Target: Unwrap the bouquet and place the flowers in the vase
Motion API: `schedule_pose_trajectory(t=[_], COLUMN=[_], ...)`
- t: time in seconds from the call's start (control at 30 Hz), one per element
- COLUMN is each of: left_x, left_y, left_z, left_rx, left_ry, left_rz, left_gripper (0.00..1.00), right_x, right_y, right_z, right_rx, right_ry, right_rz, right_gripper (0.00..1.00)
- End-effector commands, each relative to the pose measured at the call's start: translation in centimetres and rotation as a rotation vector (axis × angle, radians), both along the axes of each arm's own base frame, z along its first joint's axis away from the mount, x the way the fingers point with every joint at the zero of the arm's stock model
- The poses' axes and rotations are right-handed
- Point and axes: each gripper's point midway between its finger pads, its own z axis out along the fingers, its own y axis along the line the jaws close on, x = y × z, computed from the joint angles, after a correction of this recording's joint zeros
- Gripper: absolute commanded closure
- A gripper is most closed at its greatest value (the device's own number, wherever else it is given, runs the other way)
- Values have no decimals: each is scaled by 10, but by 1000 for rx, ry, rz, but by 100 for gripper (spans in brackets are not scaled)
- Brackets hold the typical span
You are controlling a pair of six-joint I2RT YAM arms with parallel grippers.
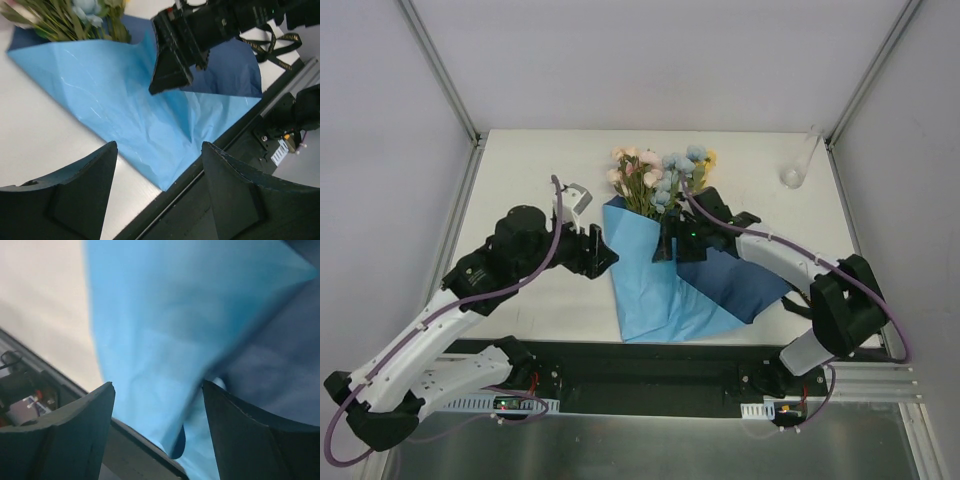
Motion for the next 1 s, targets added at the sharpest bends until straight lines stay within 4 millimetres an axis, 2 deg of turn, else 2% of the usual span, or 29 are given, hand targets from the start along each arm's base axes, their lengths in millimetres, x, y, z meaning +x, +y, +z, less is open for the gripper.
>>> schedule_pose_trajectory(t=[0.0, 0.03, 0.07, 0.1, 0.13, 0.17, 0.2, 0.23, 0.3, 0.33, 0.37, 0.4, 0.43, 0.47, 0.5, 0.53, 0.57, 0.6, 0.63, 0.67, 0.73, 0.77, 0.83, 0.87, 0.97], left_x=[10, 10, 8, 10, 8, 6, 7, 6, 5, 5, 7, 9, 11, 15, 17, 18, 21, 21, 22, 23, 23, 22, 22, 22, 20], left_y=[38, 48, 57, 66, 71, 76, 81, 84, 90, 92, 91, 89, 83, 75, 69, 63, 52, 47, 43, 35, 28, 23, 20, 18, 16], left_z=[60, 72, 83, 90, 100, 106, 111, 118, 126, 128, 126, 123, 118, 108, 103, 96, 87, 82, 76, 70, 65, 60, 58, 58, 58], left_rx=[3, 7, -1, 7, -4, -10, -10, -19, -28, -28, -17, -6, 4, 27, 35, 42, 52, 46, 50, 51, 48, 49, 51, 48, 44], left_ry=[-238, -270, -306, -336, -362, -379, -393, -409, -429, -436, -432, -428, -415, -388, -369, -347, -311, -284, -262, -237, -214, -197, -189, -184, -181], left_rz=[124, 164, 187, 223, 237, 251, 272, 285, 305, 315, 313, 306, 286, 263, 245, 227, 190, 182, 169, 145, 123, 99, 86, 77, 60], left_gripper=[31, 31, 30, 29, 29, 29, 29, 29, 29, 27, 26, 25, 23, 19, 18, 17, 17, 17, 16, 16, 16, 16, 16, 16, 16], right_x=[2, -17, -18, -24, -41, -45, -52, -64, -68, -61, -62, -59, -48, -46, -41, -27, -26, -23, -14, -16, -14, -23, -24, -31, -34], right_y=[84, 108, 133, 150, 171, 186, 195, 205, 200, 187, 174, 161, 140, 121, 105, 74, 52, 35, 1, -18, -52, -63, -76, -81, -81], right_z=[76, 84, 109, 105, 114, 120, 127, 142, 148, 139, 153, 148, 140, 155, 155, 135, 149, 146, 120, 125, 106, 91, 79, 64, 42], right_rx=[140, 184, 263, 287, 348, 389, 434, 523, 537, 471, 459, 416, 336, 326, 296, 207, 211, 189, 112, 105, 61, 64, 69, 57, 50], right_ry=[-205, -198, -236, -204, -195, -188, -173, -151, -153, -180, -233, -246, -252, -305, -320, -308, -341, -340, -309, -338, -300, -276, -253, -223, -163], right_rz=[176, 245, 278, 299, 363, 392, 422, 473, 491, 474, 472, 456, 394, 365, 321, 217, 146, 89, -11, -61, -167, -180, -229, -239, -255], right_gripper=[24, 24, 24, 24, 24, 24, 24, 23, 19, 18, 17, 17, 17, 16, 16, 15, 13, 10, 7, 1, 3, 3, 3, 3, 3])
